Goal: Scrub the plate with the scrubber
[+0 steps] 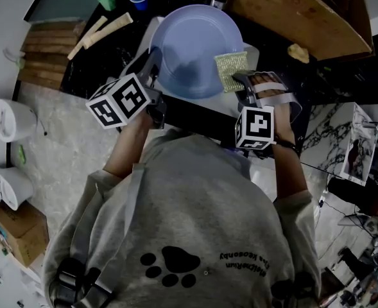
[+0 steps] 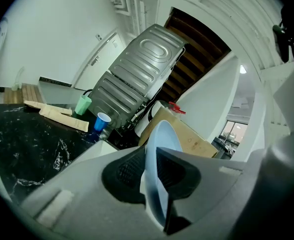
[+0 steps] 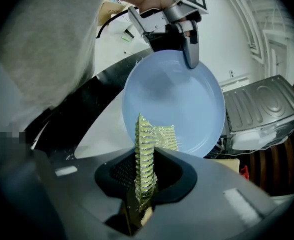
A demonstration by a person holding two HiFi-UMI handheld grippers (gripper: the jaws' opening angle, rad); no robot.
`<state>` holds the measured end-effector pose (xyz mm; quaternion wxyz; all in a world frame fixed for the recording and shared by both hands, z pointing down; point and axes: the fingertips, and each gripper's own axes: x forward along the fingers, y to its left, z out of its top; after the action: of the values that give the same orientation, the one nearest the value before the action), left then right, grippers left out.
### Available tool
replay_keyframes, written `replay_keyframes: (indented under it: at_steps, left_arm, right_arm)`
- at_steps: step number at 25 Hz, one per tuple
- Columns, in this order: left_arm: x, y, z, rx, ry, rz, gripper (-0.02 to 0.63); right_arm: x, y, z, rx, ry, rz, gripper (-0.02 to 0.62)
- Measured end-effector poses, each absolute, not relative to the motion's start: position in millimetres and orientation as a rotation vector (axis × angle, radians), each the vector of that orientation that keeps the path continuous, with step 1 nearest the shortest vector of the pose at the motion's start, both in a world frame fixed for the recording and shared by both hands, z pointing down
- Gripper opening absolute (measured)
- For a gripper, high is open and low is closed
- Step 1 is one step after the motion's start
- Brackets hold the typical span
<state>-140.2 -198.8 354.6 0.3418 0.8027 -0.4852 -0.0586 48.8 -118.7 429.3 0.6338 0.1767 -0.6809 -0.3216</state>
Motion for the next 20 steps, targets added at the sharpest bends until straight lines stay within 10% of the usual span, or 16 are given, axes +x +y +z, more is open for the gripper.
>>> replay_keyframes:
  at_steps: [20]
  left_arm:
    - [-136.4,-201.9,364.6,2.078,-1.289,-0.138,0.043]
  right_arm:
    - [-18.2,-39.1,431.6,0.079,-1.953,-0.316,0.072]
